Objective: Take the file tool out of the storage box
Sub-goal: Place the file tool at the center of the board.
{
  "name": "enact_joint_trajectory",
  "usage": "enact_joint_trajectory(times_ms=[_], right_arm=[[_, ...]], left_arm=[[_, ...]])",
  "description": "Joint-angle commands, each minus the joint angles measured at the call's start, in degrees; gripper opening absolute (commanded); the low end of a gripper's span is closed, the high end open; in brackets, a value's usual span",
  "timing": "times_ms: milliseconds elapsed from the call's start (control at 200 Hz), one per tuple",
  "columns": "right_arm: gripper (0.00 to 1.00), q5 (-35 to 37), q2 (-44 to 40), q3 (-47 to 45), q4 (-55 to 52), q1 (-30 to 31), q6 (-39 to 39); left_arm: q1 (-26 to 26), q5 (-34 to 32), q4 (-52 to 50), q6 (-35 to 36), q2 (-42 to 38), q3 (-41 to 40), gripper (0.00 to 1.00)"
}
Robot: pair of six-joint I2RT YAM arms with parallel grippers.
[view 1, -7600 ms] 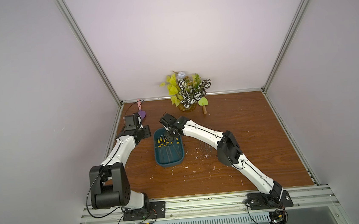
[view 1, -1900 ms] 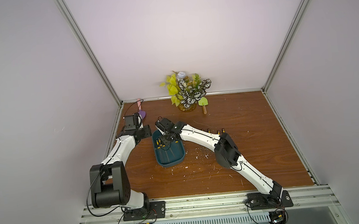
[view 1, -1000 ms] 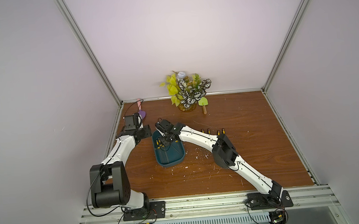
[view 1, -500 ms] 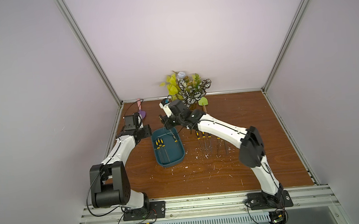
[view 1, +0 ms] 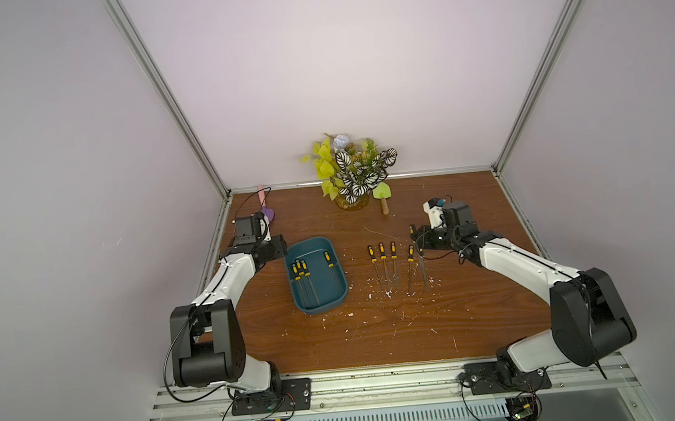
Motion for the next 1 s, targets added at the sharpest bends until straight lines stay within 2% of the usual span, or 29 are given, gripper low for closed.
enact_joint_trajectory(times_ms=[0, 110, 295, 656, 796, 996], right_arm=[[0.00, -10.06, -1.74, -1.56, -0.47, -4.47, -4.56], [0.00, -12.40, 0.34, -3.64, -0.63, -8.40, -6.07], [0.00, -10.40, 4.65, -4.67, 1.82, -11.48, -8.32], [0.00, -8.00, 12.96, -1.70, 4.67, -11.94, -9.94], [0.21, -5.07, 14.51, -1.40, 4.51, -11.97, -10.28], [0.31, 0.25, 13.25, -0.36, 1.63, -11.96, -11.46]], left_arm=[[0.82, 0.79, 0.30, 0.16, 0.62, 0.26, 0.60], [0.82, 0.45, 0.29, 0.30, 0.53, 0.25, 0.60], [0.82, 0.62, 0.20, 0.29, 0.83, 0.33, 0.60], [0.82, -0.81, -0.33, 0.69, 0.68, 0.35, 0.60], [0.82, -0.61, -0.42, 0.74, 0.84, 0.44, 0.60], [0.79, -0.53, -0.42, 0.71, 0.83, 0.41, 0.60]])
